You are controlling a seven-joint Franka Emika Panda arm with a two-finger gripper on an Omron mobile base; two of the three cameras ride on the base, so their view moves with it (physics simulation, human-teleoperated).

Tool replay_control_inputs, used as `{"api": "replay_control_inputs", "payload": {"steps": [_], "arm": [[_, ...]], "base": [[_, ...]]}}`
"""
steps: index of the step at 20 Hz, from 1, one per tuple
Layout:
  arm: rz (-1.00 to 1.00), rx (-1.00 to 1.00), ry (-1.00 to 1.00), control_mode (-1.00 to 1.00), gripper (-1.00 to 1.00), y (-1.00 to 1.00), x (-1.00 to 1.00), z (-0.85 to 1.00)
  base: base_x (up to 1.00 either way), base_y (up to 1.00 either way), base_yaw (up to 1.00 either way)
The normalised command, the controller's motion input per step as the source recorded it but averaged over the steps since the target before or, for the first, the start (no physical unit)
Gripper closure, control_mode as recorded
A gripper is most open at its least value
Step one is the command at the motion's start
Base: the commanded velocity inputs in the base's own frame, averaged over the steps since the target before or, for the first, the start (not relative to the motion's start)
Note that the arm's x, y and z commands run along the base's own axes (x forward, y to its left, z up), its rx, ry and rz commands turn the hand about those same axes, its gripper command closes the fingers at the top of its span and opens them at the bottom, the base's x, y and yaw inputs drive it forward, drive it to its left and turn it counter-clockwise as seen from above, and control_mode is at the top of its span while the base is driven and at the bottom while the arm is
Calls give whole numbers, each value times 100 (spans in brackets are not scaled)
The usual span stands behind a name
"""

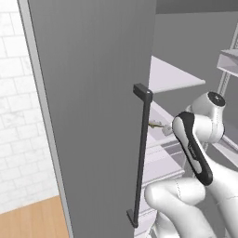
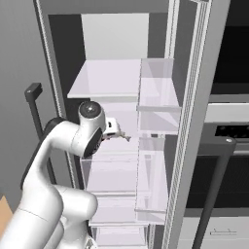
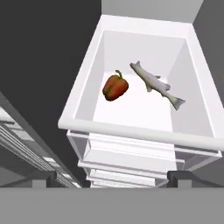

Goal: Place one bell pepper and one fish in each tupperware on the nearby counter, to pack two identical lunches.

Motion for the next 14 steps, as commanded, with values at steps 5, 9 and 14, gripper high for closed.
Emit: {"api": "replay_control_inputs", "payload": {"steps": [5,9,14], "arm": [[1,0,-7,-100,-100,-2,43,-19],[0,-2,-1,-100,-100,1,63,-30],[0,-5,12,-100,-100,1,67,-27]], "base": [[0,0,0],[0,0,0],[0,0,0]]}}
